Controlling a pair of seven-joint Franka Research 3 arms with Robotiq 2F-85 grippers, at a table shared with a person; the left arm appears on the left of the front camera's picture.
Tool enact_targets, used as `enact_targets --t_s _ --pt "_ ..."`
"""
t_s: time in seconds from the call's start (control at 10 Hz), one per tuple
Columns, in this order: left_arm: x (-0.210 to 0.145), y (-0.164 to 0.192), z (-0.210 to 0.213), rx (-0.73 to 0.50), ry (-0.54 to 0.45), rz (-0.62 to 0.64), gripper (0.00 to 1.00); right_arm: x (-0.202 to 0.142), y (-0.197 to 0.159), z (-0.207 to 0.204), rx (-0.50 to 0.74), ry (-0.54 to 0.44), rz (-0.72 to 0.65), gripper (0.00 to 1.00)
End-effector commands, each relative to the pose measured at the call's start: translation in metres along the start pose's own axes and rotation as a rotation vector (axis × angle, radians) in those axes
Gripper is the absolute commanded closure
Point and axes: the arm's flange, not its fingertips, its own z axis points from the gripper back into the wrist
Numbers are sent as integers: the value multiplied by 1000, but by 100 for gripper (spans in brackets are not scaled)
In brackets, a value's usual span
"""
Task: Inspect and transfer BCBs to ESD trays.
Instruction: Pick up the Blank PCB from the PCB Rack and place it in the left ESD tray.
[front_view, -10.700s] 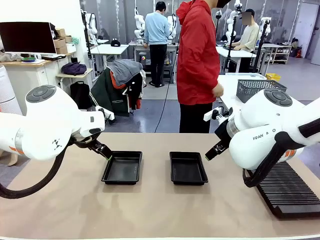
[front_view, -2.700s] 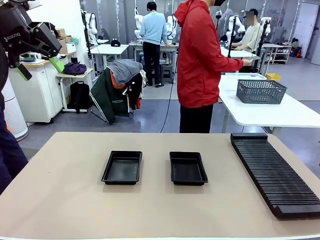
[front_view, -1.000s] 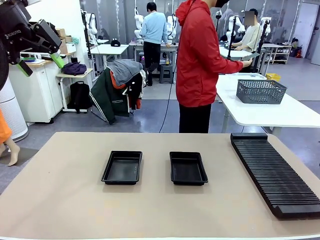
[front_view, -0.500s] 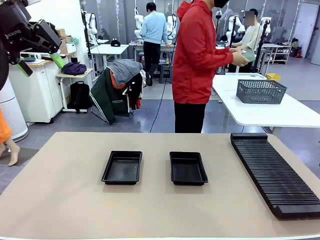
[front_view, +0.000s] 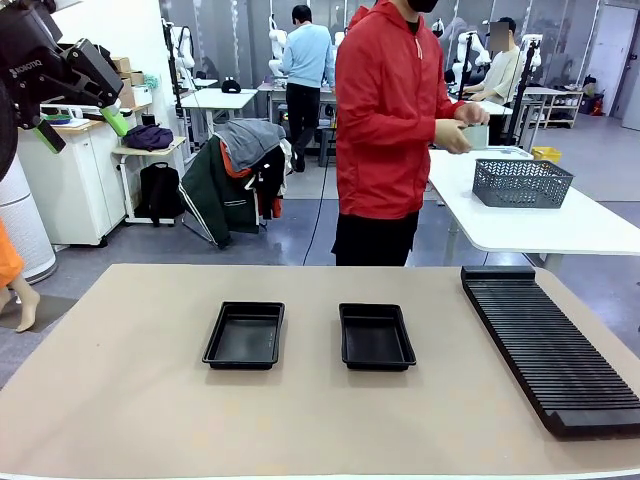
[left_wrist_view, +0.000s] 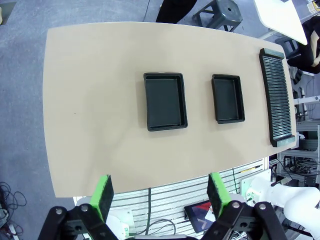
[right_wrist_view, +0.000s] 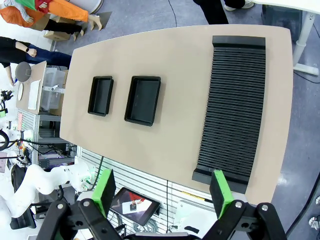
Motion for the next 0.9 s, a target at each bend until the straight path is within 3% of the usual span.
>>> enact_targets --t_s 0.0,0.8 --pt "0 0 0 -1 3 1 0 -1 0 0 1 -1 -4 0" --pt "0 0 0 -1 3 1 0 -1 0 0 1 -1 -4 0"
